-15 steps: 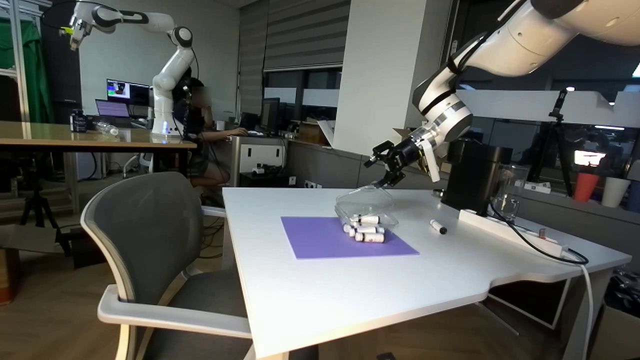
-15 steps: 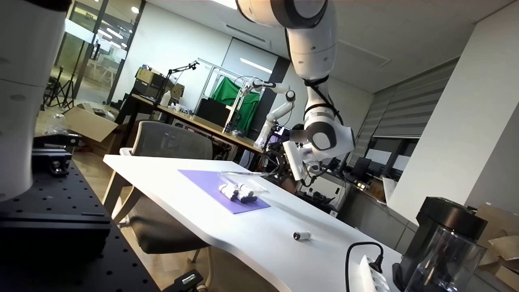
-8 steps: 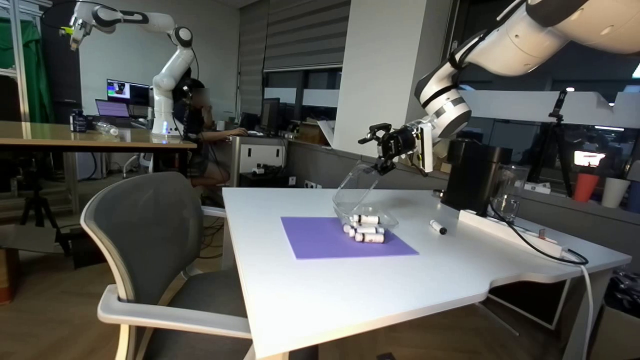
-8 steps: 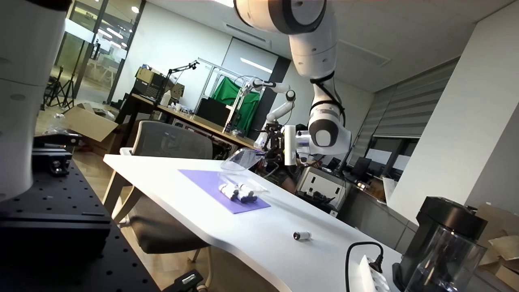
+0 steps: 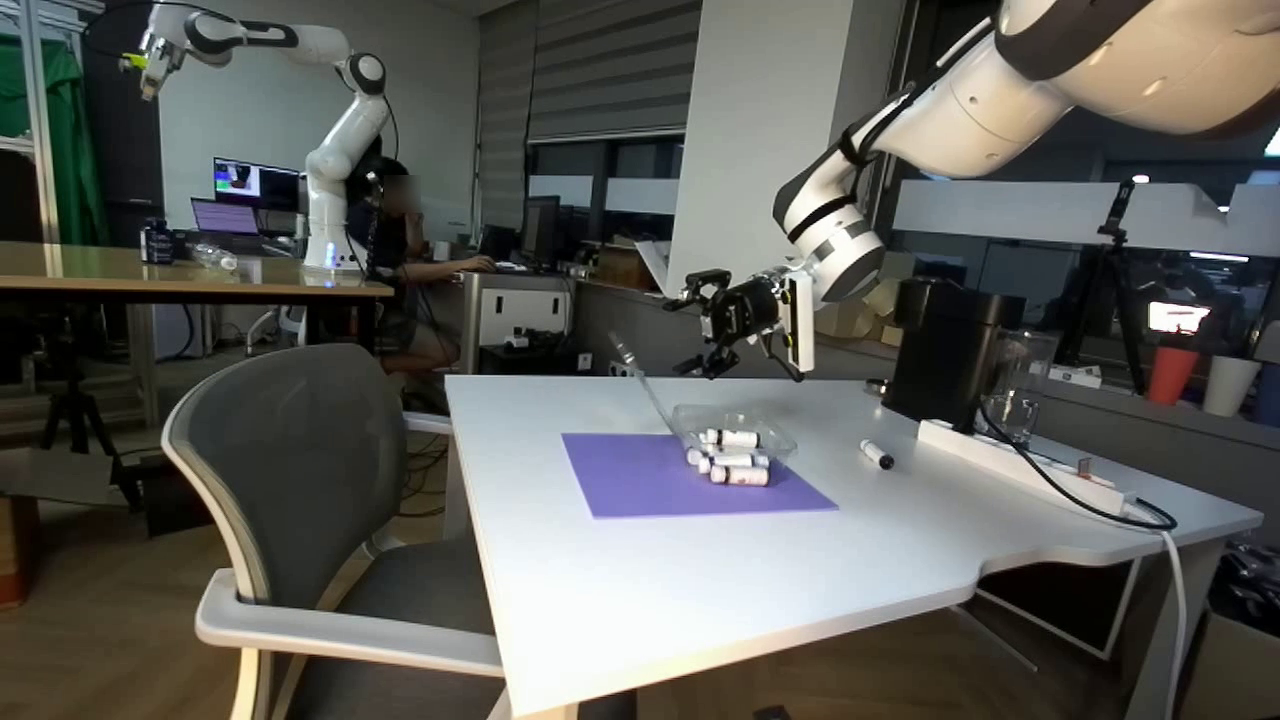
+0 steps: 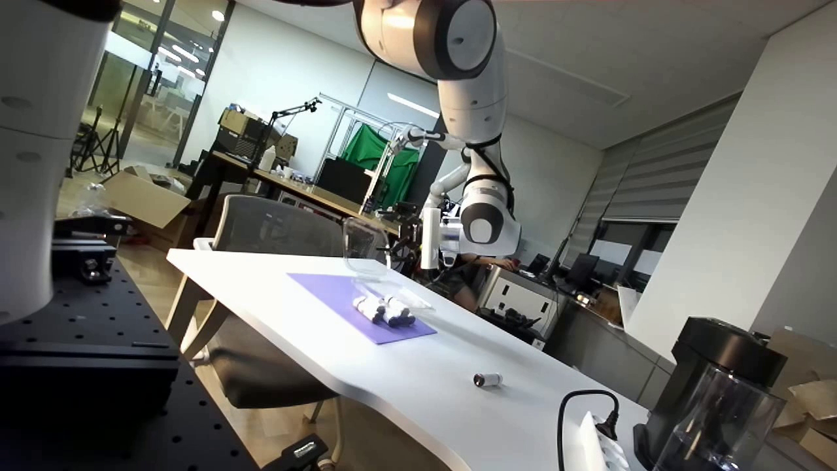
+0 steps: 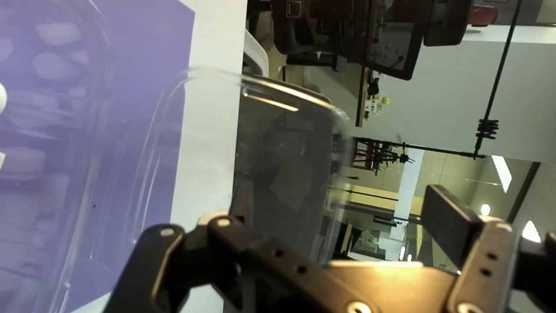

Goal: Remove one object from the clear container and put back one object into the container then press down on the extension cable

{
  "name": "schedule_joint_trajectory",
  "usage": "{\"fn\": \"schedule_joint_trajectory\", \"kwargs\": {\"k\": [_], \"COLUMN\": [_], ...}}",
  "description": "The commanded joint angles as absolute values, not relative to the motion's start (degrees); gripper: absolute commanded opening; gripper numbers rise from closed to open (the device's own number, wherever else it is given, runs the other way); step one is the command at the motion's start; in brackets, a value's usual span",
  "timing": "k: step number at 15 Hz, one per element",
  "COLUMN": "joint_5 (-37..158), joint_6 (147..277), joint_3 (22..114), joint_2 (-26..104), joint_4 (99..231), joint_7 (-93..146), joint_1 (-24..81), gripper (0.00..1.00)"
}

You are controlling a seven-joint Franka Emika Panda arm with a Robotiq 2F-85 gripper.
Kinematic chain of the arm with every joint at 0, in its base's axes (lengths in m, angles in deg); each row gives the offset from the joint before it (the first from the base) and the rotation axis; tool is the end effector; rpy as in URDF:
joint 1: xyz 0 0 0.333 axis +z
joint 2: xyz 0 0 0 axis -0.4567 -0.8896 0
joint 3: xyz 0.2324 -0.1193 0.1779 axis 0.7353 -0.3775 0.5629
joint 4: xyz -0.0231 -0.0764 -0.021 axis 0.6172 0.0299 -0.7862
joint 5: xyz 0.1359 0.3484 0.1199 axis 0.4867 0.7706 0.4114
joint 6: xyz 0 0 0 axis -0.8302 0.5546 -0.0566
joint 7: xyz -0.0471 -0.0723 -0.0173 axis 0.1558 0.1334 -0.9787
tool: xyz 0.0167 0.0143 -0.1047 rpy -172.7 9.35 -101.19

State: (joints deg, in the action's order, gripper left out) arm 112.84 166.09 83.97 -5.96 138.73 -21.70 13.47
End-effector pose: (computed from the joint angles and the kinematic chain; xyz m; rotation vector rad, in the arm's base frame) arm 0.7077 0.0187 0.1565 -1.9075 -0.3530 0.1687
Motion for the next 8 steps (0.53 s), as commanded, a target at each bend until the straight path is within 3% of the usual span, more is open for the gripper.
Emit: {"fn": "schedule_joint_trajectory", "kwargs": {"k": [1, 8], "joint_5": [111.94, 96.3], "joint_6": [167.11, 167.68], "joint_3": [81.8, 76.11], "joint_2": [-4.73, -3.58], "joint_4": [136.88, 133.38], "joint_7": [-21.54, -20.81], "joint_1": [14.88, 16.4], "gripper": [1.0, 1.0]}}
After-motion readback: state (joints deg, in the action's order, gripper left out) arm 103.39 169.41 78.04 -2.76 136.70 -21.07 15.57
